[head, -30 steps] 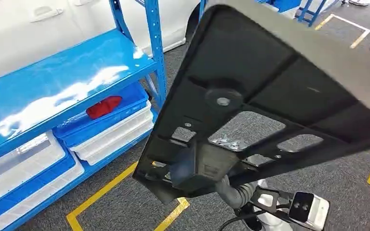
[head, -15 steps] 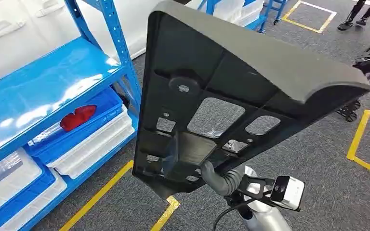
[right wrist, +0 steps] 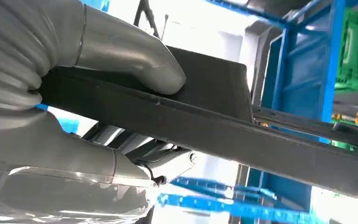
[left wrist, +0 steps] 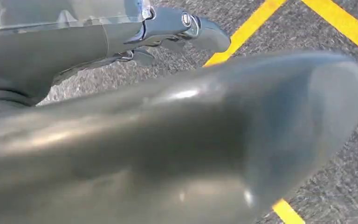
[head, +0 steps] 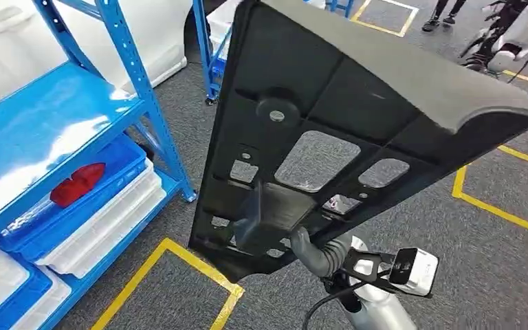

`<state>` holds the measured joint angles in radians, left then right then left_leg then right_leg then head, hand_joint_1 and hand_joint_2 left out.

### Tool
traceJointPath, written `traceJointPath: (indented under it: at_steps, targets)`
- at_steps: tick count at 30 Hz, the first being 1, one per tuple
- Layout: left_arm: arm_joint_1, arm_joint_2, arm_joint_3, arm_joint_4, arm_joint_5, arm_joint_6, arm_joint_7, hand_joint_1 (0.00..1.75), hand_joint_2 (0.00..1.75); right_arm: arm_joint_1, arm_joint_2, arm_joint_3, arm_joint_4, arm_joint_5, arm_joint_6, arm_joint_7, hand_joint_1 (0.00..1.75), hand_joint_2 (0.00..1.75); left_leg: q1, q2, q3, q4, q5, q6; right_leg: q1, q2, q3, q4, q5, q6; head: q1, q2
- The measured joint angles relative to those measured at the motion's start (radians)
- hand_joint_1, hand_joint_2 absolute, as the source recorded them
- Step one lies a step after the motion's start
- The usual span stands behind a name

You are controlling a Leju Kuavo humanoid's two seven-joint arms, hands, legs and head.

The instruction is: Take the parts from the cabinet and place them on the table.

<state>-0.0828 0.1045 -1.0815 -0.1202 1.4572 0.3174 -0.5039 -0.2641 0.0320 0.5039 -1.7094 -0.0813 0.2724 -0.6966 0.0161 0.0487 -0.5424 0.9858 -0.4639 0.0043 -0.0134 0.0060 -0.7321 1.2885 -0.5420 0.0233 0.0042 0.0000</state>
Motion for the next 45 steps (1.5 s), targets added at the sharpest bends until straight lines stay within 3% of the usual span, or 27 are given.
traceJointPath:
  at_steps: [2, 3, 4, 7, 8, 10, 12, 13, 15, 17, 18, 19, 23, 25, 26, 28, 29, 31, 32, 33, 34, 38, 39, 40, 41, 43, 45]
  targets:
    - [-0.001, 0.0, 0.0, 0.0, 0.0, -0.003, 0.002, 0.0, 0.0, 0.011, 0.0, 0.0, -0.009, 0.01, -0.013, 0.0, 1.75, 1.75, 0.0, 0.017, 0.003, 0.005, -0.006, -0.006, 0.0, -0.029, 0.104, -0.193, 0.085, -0.005, 0.0, 0.0]
    - [-0.001, 0.0, 0.0, 0.0, 0.0, -0.008, 0.002, 0.0, 0.0, 0.021, 0.0, 0.0, -0.021, 0.018, -0.022, 0.0, 1.75, 1.75, -0.003, 0.021, 0.006, 0.007, -0.01, -0.011, 0.006, -0.085, 0.141, -0.268, 0.087, -0.013, 0.0, 0.0]
    - [0.0, 0.0, 0.0, 0.0, 0.0, -0.014, 0.001, 0.0, 0.0, 0.03, 0.0, 0.001, -0.032, 0.025, -0.033, 0.0, 1.75, 1.75, -0.011, 0.027, 0.005, 0.011, -0.015, -0.018, 0.015, -0.084, 0.142, -0.273, 0.088, -0.023, 0.0, 0.0]
    - [0.0, 0.0, -0.005, 0.0, 0.0, -0.026, 0.001, 0.0, 0.0, 0.056, -0.003, 0.001, -0.065, 0.03, -0.056, 0.0, 1.75, 1.75, -0.009, 0.054, 0.012, 0.004, -0.015, -0.033, 0.019, -0.049, 0.135, -0.274, 0.09, -0.037, -0.002, 0.0]
    - [-0.001, -0.001, -0.006, 0.0, 0.0, -0.026, 0.0, 0.0, 0.0, 0.059, -0.006, 0.001, -0.074, 0.023, -0.058, 0.0, 1.75, 1.75, -0.006, 0.054, 0.01, 0.007, -0.023, -0.04, 0.009, -0.036, 0.141, -0.285, 0.097, -0.048, -0.002, 0.0]
    - [-0.003, -0.002, -0.008, 0.0, 0.0, -0.026, -0.002, 0.0, 0.0, 0.053, -0.01, 0.001, -0.076, 0.004, -0.049, -0.001, 1.75, 1.75, -0.001, -0.013, -0.017, 0.086, -0.081, -0.044, 0.008, -0.02, 0.142, -0.288, 0.101, -0.058, -0.005, 0.0]
    - [-0.001, -0.001, -0.008, 0.0, 0.0, -0.023, 0.0, 0.0, 0.0, 0.05, -0.012, 0.001, -0.076, -0.01, -0.042, 0.0, 1.75, 1.75, 0.0, -0.038, -0.094, 0.256, -0.16, -0.048, 0.01, 0.003, 0.141, -0.288, 0.102, -0.062, -0.008, 0.0]
    - [0.002, -0.002, -0.008, 0.0, 0.0, -0.022, 0.001, 0.0, 0.0, 0.051, -0.014, 0.001, -0.075, -0.012, -0.041, 0.0, 1.75, 1.75, 0.0, -0.04, -0.127, 0.323, -0.177, -0.05, 0.012, 0.017, 0.141, -0.287, 0.102, -0.063, -0.009, 0.0]
    - [0.002, -0.002, -0.009, 0.0, 0.0, -0.022, 0.001, 0.0, 0.0, 0.049, -0.018, 0.001, -0.073, -0.015, -0.04, 0.0, 1.75, 1.75, 0.0, -0.041, -0.122, 0.297, -0.132, -0.048, 0.012, 0.041, 0.143, -0.285, 0.102, -0.062, -0.008, 0.0]
    - [0.0, -0.002, -0.01, 0.0, 0.0, -0.022, -0.001, 0.0, 0.0, 0.041, -0.02, 0.0, -0.073, -0.02, -0.039, 0.0, 1.75, 1.75, 0.003, -0.055, -0.048, 0.129, -0.035, -0.044, 0.011, 0.066, 0.145, -0.279, 0.1, -0.059, -0.008, 0.0]
    - [0.002, -0.002, -0.01, 0.0, 0.0, -0.022, -0.003, 0.0, 0.0, 0.039, -0.021, -0.001, -0.076, -0.021, -0.037, 0.0, 1.75, 1.75, 0.007, -0.098, -0.013, 0.043, -0.004, -0.04, 0.009, 0.077, 0.143, -0.275, 0.097, -0.054, -0.008, 0.0]
    - [0.003, -0.002, -0.011, 0.0, 0.0, -0.023, -0.006, 0.0, 0.0, 0.04, -0.022, -0.005, -0.086, -0.019, -0.029, 0.0, 1.75, 1.75, 0.006, -0.124, -0.006, 0.026, -0.015, -0.038, 0.014, 0.087, 0.137, -0.268, 0.097, -0.047, -0.008, 0.0]
    - [0.001, -0.003, -0.018, 0.0, 0.0, -0.024, -0.007, 0.0, 0.0, 0.052, -0.024, -0.025, -0.123, -0.012, -0.01, 0.0, 1.75, 1.75, 0.005, -0.091, -0.002, 0.014, -0.011, -0.016, 0.011, 0.122, 0.123, -0.276, 0.11, -0.019, -0.008, 0.0]
    - [-0.002, -0.004, -0.018, 0.0, 0.0, -0.025, -0.008, 0.0, 0.0, 0.052, -0.027, -0.032, -0.134, -0.012, -0.01, 0.0, 1.75, 1.75, 0.007, -0.066, 0.003, 0.001, -0.003, 0.002, 0.013, 0.043, 0.096, -0.215, 0.063, -0.017, 0.002, 0.0]
    - [0.0, -0.004, -0.019, 0.0, 0.0, -0.025, -0.008, 0.0, 0.0, 0.053, -0.027, -0.034, -0.138, -0.012, -0.01, -0.001, 1.75, 1.75, 0.004, -0.054, 0.002, 0.0, -0.003, 0.002, 0.011, 0.02, 0.062, -0.142, 0.024, -0.014, 0.004, 0.0]
    - [0.006, -0.004, -0.019, 0.0, 0.0, -0.025, -0.008, 0.0, 0.0, 0.057, -0.029, -0.035, -0.14, -0.012, -0.01, -0.001, 1.75, 1.75, -0.001, -0.027, 0.0, 0.002, -0.005, 0.005, 0.007, 0.005, -0.014, 0.017, -0.04, -0.009, 0.004, 0.0]
    - [0.006, -0.004, -0.019, 0.0, 0.0, -0.025, -0.008, 0.0, 0.0, 0.06, -0.03, -0.036, -0.14, -0.012, -0.01, -0.001, 1.75, 1.75, -0.003, -0.015, 0.0, 0.003, -0.005, 0.005, 0.005, 0.004, -0.029, 0.051, -0.044, -0.008, 0.004, 0.0]
    - [0.003, -0.004, -0.019, 0.0, 0.0, -0.025, -0.008, 0.0, 0.0, 0.062, -0.032, -0.038, -0.141, -0.012, -0.01, 0.0, 1.75, 1.75, -0.004, 0.006, 0.001, 0.004, -0.008, 0.004, 0.003, -0.003, 0.02, -0.038, 0.016, -0.008, 0.004, 0.0]
    - [0.002, -0.005, -0.019, 0.0, 0.0, -0.025, -0.008, 0.0, 0.0, 0.062, -0.032, -0.038, -0.142, -0.012, -0.01, 0.0, 1.75, 1.75, -0.005, 0.015, 0.004, 0.004, -0.009, 0.002, 0.003, -0.012, 0.073, -0.133, 0.057, -0.011, 0.004, 0.0]
    - [0.001, -0.006, -0.019, 0.0, 0.0, -0.026, -0.008, 0.0, 0.0, 0.062, -0.032, -0.039, -0.147, -0.009, -0.01, 0.0, 1.75, 1.75, -0.006, 0.022, 0.007, 0.004, -0.011, -0.002, 0.005, -0.041, 0.136, -0.244, 0.095, -0.016, 0.004, 0.0]
    - [0.0, -0.006, -0.019, 0.0, 0.0, -0.026, -0.008, 0.0, 0.0, 0.062, -0.033, -0.04, -0.15, -0.004, -0.01, 0.0, 1.75, 1.75, -0.01, 0.029, 0.009, 0.003, -0.013, -0.007, 0.017, -0.07, 0.152, -0.278, 0.078, -0.024, 0.003, 0.0]
    - [-0.004, -0.009, -0.026, 0.0, 0.0, -0.036, 0.003, 0.0, 0.0, 0.07, -0.033, -0.044, -0.173, 0.022, -0.014, 0.0, 1.75, 1.75, -0.01, 0.055, 0.019, -0.001, -0.017, -0.029, 0.022, -0.033, 0.148, -0.287, 0.087, -0.039, 0.003, 0.0]
    - [-0.008, -0.011, -0.031, 0.0, 0.0, -0.039, 0.012, 0.0, 0.0, 0.075, -0.033, -0.044, -0.181, 0.03, -0.02, 0.0, 1.75, 1.75, -0.004, 0.038, 0.015, 0.007, -0.028, -0.036, 0.01, -0.026, 0.156, -0.296, 0.093, -0.047, 0.002, 0.0]
    - [-0.01, -0.013, -0.036, 0.0, 0.0, -0.042, 0.019, 0.0, 0.0, 0.075, -0.033, -0.044, -0.187, 0.034, -0.026, -0.001, 1.75, 1.75, -0.003, -0.003, 0.005, 0.039, -0.053, -0.038, 0.01, -0.018, 0.157, -0.298, 0.095, -0.051, 0.003, 0.0]
    - [-0.01, -0.014, -0.04, 0.0, 0.0, -0.042, 0.026, 0.0, 0.0, 0.074, -0.032, -0.043, -0.188, 0.038, -0.031, 0.0, 1.75, 1.75, -0.003, -0.022, -0.019, 0.095, -0.087, -0.039, 0.01, -0.013, 0.157, -0.298, 0.095, -0.054, 0.001, 0.0]
    - [-0.006, -0.015, -0.048, 0.0, -0.001, -0.042, 0.045, 0.0, 0.0, 0.077, -0.032, -0.042, -0.188, 0.047, -0.041, 0.0, 1.75, 1.75, -0.003, -0.039, -0.105, 0.276, -0.166, -0.044, 0.013, 0.011, 0.156, -0.297, 0.095, -0.057, -0.001, 0.0]
    - [-0.004, -0.016, -0.057, 0.0, -0.001, -0.042, 0.055, 0.0, 0.0, 0.084, -0.032, -0.035, -0.188, 0.055, -0.055, 0.0, 1.75, 1.75, -0.003, -0.04, -0.14, 0.334, -0.158, -0.043, 0.014, 0.035, 0.156, -0.294, 0.095, -0.058, -0.001, 0.0]
